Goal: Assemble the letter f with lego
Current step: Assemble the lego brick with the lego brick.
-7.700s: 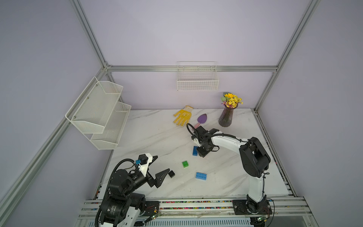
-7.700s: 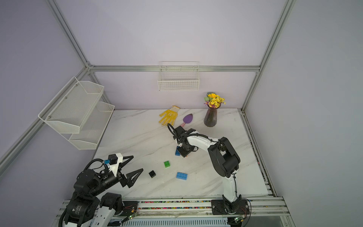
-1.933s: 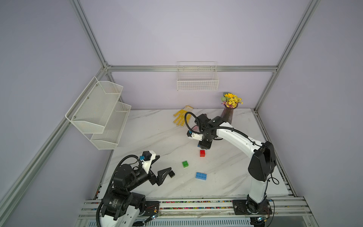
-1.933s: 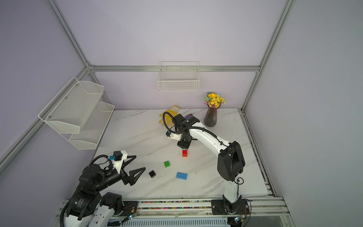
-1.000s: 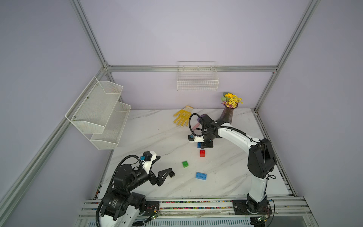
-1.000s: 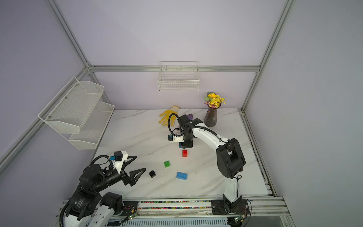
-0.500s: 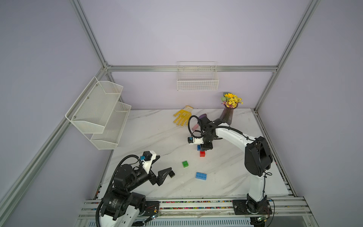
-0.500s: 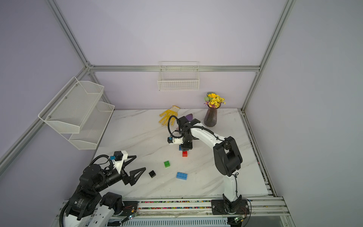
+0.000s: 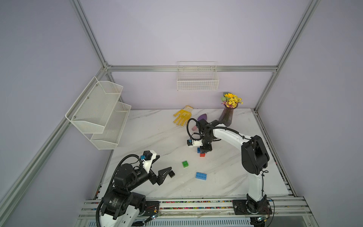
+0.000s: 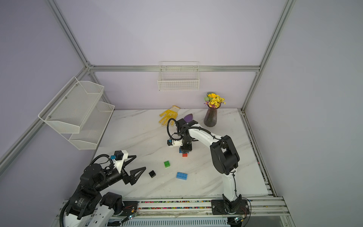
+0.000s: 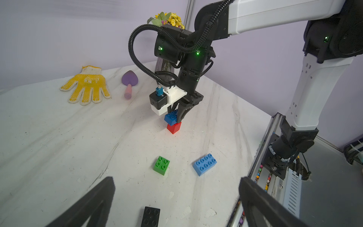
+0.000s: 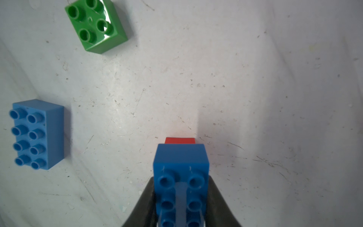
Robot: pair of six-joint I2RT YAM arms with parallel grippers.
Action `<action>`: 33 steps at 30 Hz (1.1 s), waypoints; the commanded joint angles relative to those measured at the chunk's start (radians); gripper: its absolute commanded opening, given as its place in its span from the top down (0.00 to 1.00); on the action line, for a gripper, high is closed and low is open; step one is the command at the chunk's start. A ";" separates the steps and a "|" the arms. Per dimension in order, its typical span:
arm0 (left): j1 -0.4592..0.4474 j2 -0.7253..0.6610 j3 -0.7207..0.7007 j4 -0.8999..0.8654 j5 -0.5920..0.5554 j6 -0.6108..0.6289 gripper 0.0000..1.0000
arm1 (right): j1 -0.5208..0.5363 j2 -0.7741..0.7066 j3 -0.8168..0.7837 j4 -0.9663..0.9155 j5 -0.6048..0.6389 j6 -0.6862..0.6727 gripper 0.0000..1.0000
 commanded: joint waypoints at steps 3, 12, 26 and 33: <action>-0.008 0.018 0.002 0.012 -0.005 -0.001 0.00 | 0.007 0.010 0.003 -0.016 0.014 -0.006 1.00; -0.009 0.022 0.000 0.012 -0.011 -0.003 0.00 | 0.007 0.011 -0.012 -0.002 0.014 -0.006 1.00; -0.011 0.024 0.001 0.010 -0.014 -0.004 0.00 | 0.030 0.004 -0.086 0.030 0.023 0.000 1.00; -0.012 0.017 0.001 0.009 -0.019 -0.004 0.00 | 0.038 0.009 -0.134 0.065 0.095 0.004 1.00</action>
